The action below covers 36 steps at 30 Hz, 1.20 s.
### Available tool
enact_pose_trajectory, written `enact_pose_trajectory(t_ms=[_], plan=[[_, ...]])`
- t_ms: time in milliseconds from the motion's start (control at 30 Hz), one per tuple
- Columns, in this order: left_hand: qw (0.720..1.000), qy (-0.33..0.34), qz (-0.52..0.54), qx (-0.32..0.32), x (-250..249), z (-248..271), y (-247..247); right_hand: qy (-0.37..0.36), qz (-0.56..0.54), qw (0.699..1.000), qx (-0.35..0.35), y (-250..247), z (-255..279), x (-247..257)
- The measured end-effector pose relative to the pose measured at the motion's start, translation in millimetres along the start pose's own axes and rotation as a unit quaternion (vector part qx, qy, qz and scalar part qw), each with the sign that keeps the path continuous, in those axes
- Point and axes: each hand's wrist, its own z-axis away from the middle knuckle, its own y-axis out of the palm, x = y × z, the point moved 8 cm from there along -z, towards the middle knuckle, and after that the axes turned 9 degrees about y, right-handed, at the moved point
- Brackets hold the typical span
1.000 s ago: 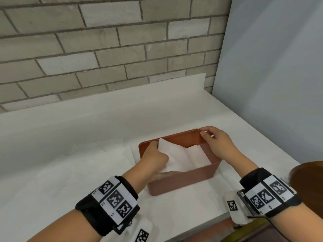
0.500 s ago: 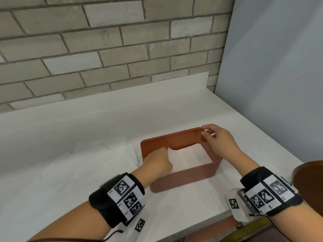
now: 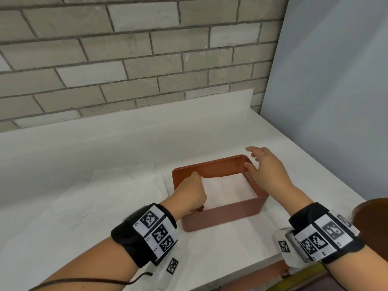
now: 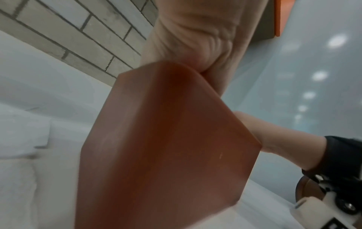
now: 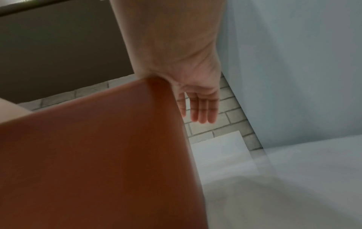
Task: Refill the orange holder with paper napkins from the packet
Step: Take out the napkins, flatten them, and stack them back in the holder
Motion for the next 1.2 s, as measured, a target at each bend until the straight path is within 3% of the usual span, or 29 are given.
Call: enact_pose_trajectory(t_ms=[133, 233, 300, 400, 467, 600, 767, 900, 1100, 1200], plan=[[0.997, 0.019, -0.075, 0.022, -0.4, -4.2, 4.6, -0.145, 0.042, 0.986, -0.07, -9.0, 13.8, 29.8], [0.991, 0.042, -0.123, 0.003, -1.9, -4.4, 3.9, -0.227, 0.053, 0.972, -0.001, 6.1, 23.2, 46.6], [0.983, 0.069, -0.163, -0.045, -6.0, -3.1, -2.8, -0.233, 0.075, 0.967, 0.077, 20.0, 28.0, 52.0], [0.95, 0.128, -0.251, -0.134, -16.6, 1.4, -17.4, -0.206, 0.084, 0.967, 0.126, 25.8, 27.8, 53.9], [0.942, 0.151, -0.261, -0.144, -16.6, 1.2, -19.9, -0.171, 0.111, 0.966, 0.158, 29.7, 24.9, 49.0], [0.945, 0.142, -0.293, -0.037, -6.9, -6.2, -5.8, -0.116, 0.218, 0.938, 0.243, 49.9, 19.6, 43.3], [0.925, 0.17, -0.333, 0.07, -7.9, -7.6, 10.3, -0.122, 0.262, 0.91, 0.297, 82.5, 10.9, 53.5], [0.921, 0.192, -0.322, 0.105, -9.2, -7.5, 14.4, -0.163, 0.325, 0.881, 0.301, 97.1, 15.2, 55.7], [0.915, 0.209, -0.323, 0.123, -7.6, -9.7, 18.0, -0.174, 0.352, 0.88, 0.268, 94.1, 9.4, 57.2], [0.919, 0.218, -0.298, 0.134, -6.5, -11.7, 19.8, -0.149, 0.308, 0.896, 0.282, 94.8, 7.8, 53.7]])
